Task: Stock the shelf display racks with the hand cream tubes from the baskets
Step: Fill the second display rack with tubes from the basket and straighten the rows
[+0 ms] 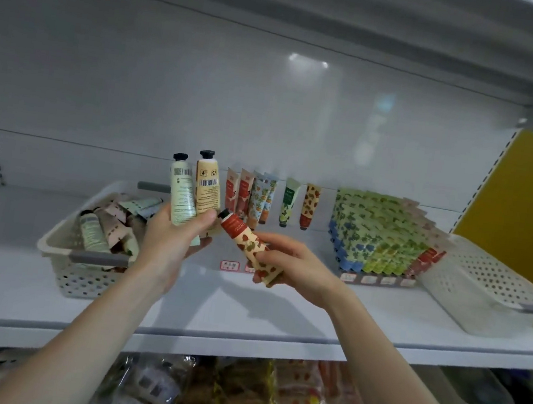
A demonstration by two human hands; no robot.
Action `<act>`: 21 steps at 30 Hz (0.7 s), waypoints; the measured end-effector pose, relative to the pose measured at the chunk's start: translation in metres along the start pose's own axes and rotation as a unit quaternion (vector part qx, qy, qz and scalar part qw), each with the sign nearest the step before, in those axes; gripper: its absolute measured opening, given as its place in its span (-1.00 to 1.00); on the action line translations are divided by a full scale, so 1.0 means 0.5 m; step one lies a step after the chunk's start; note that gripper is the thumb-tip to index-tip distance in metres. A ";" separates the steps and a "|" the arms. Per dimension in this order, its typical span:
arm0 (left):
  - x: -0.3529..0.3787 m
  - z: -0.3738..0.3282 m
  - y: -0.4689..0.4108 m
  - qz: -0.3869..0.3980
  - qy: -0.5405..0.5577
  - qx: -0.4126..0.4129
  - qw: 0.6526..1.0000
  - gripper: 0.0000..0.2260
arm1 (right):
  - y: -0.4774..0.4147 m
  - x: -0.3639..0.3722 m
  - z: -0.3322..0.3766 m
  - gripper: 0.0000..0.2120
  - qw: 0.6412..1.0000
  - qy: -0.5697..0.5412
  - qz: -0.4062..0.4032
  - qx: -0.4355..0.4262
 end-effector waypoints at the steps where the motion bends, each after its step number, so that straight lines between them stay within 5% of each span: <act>1: 0.005 0.010 0.002 0.002 0.000 -0.005 1.000 -0.73 | 0.002 -0.014 -0.010 -0.72 1.000 0.001 -0.014 0.005; 12: 0.029 0.107 0.007 0.018 0.005 -0.055 0.998 -0.78 | 0.022 -0.219 -0.085 -0.91 0.942 -0.050 -0.326 0.059; 21: 0.001 0.171 -0.012 0.002 -0.042 -0.042 0.998 -0.71 | -0.065 -0.312 -0.104 -0.76 0.906 0.213 -0.349 0.106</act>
Point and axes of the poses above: each hand's wrist, its own y-axis away from the middle knuckle, its own x-axis out of the palm, z = x × y, the point moved 8 cm from there along -y, towards the middle knuckle, and after that the axes turned 15 degrees about y, right-handed, at the moved point
